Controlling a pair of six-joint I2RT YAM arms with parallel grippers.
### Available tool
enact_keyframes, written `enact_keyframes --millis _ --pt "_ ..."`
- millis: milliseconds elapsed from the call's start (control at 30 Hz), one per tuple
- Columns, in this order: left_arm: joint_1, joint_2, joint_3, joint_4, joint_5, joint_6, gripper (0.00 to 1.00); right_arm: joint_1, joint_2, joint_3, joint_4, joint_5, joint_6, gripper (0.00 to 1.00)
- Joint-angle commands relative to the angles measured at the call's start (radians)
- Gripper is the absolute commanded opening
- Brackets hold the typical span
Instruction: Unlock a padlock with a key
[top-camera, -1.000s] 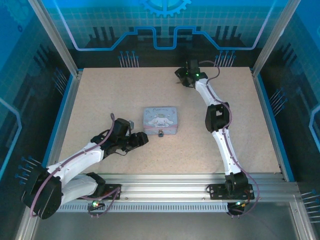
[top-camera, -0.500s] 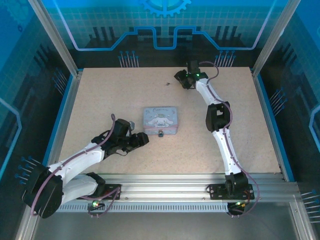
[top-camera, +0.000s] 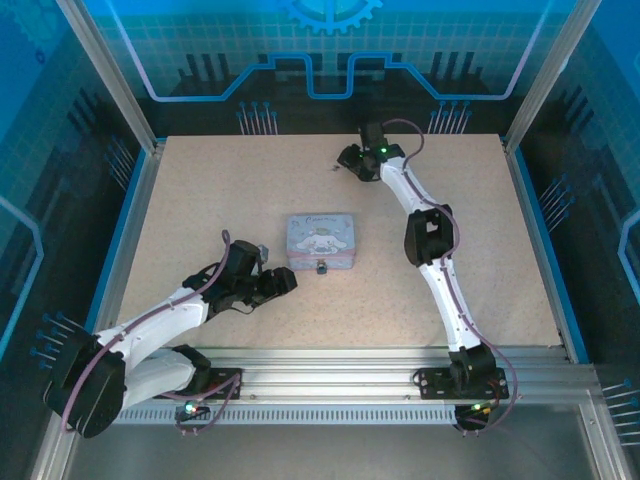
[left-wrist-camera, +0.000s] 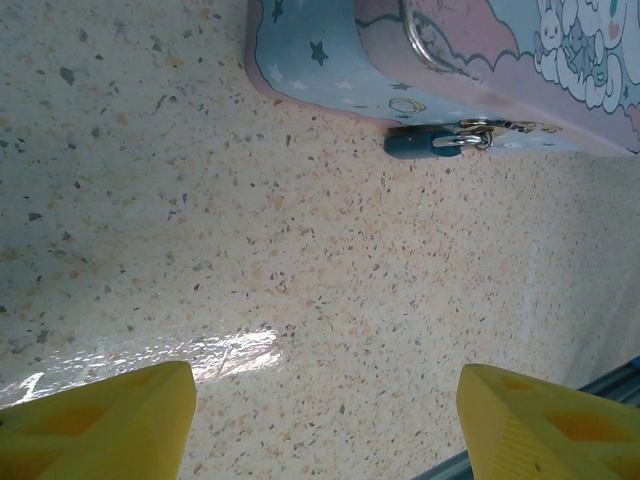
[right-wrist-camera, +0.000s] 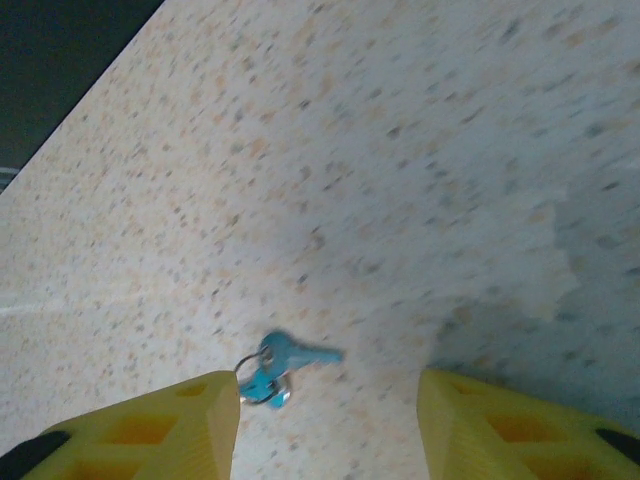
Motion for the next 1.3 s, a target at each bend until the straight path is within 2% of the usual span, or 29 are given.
enact_keyframes --millis 0,133,200,300,500,667,833,967,1167,1267 --pt "-0.005 -0.012 -0.011 0.009 0.004 -0.018 0.71 0.040 0.029 0.058 -0.028 -0.020 -0.026 0.51" --pt "-0.005 0.003 -0.002 0.010 0.005 -0.011 0.71 0.062 0.025 0.064 -0.070 0.039 -0.057 0.49" --pt "-0.005 0.013 0.000 0.015 0.009 -0.008 0.71 0.066 0.023 0.064 -0.093 0.070 -0.060 0.45" --pt "-0.005 0.013 0.000 0.018 0.009 -0.008 0.71 0.067 0.024 0.064 -0.090 0.071 -0.061 0.43" --pt "-0.003 0.016 0.014 0.005 -0.004 0.001 0.72 0.064 0.014 0.065 -0.087 0.082 -0.053 0.29" --pt "-0.004 0.019 0.041 -0.014 -0.023 0.007 0.72 0.063 -0.052 0.038 -0.093 0.066 -0.086 0.34" --pt "-0.004 0.003 0.111 -0.107 -0.069 0.031 0.72 0.060 -0.223 -0.167 -0.006 0.039 -0.105 0.41" --pt "-0.004 -0.031 0.152 -0.169 -0.131 0.055 0.72 0.069 -0.338 -0.269 -0.004 0.050 -0.153 0.44" --pt "-0.002 -0.047 0.211 -0.266 -0.202 0.107 0.72 0.069 -0.507 -0.480 0.029 0.040 -0.200 0.46" --pt "-0.002 -0.067 0.228 -0.298 -0.203 0.120 0.72 0.066 -0.578 -0.553 0.030 0.037 -0.227 0.46"
